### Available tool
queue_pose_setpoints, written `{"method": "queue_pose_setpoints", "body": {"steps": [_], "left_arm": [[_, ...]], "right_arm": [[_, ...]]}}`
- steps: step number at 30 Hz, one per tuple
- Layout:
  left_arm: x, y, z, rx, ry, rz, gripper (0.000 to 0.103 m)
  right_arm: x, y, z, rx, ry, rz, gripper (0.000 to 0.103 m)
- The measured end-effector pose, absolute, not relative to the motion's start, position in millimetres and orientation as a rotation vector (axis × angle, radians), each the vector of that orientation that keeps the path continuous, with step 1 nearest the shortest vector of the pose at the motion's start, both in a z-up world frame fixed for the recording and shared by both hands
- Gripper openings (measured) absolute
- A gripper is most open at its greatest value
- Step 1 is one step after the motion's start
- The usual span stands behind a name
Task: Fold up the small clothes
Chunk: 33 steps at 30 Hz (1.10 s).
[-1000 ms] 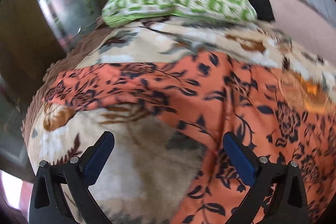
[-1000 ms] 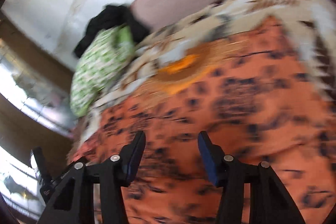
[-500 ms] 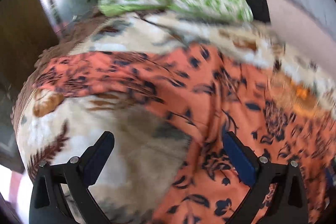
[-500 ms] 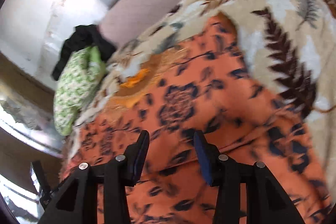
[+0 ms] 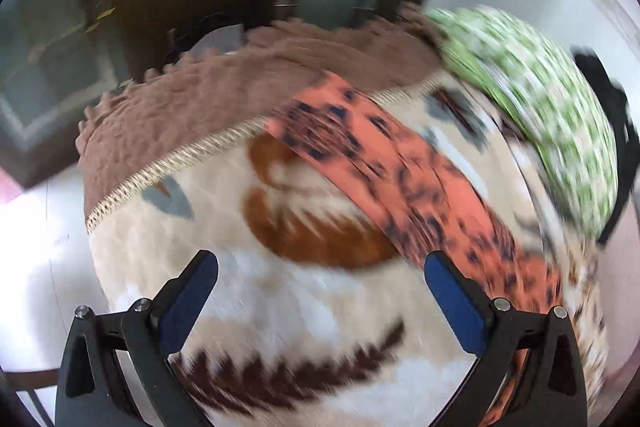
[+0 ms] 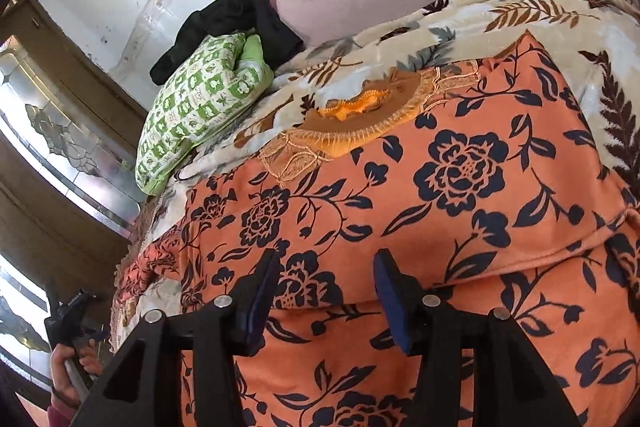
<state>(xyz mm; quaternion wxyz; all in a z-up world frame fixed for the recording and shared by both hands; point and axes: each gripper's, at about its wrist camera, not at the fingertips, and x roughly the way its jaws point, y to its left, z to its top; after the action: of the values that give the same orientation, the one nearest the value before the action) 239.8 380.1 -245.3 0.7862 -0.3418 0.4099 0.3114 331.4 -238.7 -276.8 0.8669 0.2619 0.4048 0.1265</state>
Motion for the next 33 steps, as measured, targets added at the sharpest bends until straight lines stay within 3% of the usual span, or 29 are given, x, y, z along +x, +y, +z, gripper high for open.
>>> {"method": "queue_pose_setpoints", "body": {"steps": [5,11,13,15,23,25,29,33], "left_arm": [[253.1,415.6,-254.6,-0.945,0.839,0.547,0.102],[272.7,420.3,-283.5,-1.081,0.813,0.466,0.084],[278.9,417.3,-288.2,-1.085,0.801,0.438,0.063],[286.2,415.5,-293.0,-1.093,0.806,0.398,0.052],[299.1,414.3,-297.5,-1.068,0.723,0.423,0.048],[302.9,412.8,-297.0,-1.034,0.719,0.440,0.011],[317.7,401.3,-291.3,-0.916,0.772,0.483,0.005],[331.6,355.3,-246.4,-0.712,0.738,0.384,0.005]], "right_arm": [[337.9,-252.6,-282.2,0.614,0.858,0.246,0.053],[341.0,-249.7,-285.3,0.591,0.868,0.241,0.053],[341.0,-248.1,-285.0,0.579,0.868,0.242,0.053],[342.1,-247.0,-286.0,0.572,0.872,0.243,0.053],[346.6,-241.5,-293.1,0.557,0.898,0.243,0.053],[346.5,-240.8,-293.4,0.550,0.896,0.242,0.053],[346.8,-243.9,-294.5,0.555,0.896,0.234,0.053],[344.9,-253.5,-290.3,0.562,0.870,0.212,0.053]]}}
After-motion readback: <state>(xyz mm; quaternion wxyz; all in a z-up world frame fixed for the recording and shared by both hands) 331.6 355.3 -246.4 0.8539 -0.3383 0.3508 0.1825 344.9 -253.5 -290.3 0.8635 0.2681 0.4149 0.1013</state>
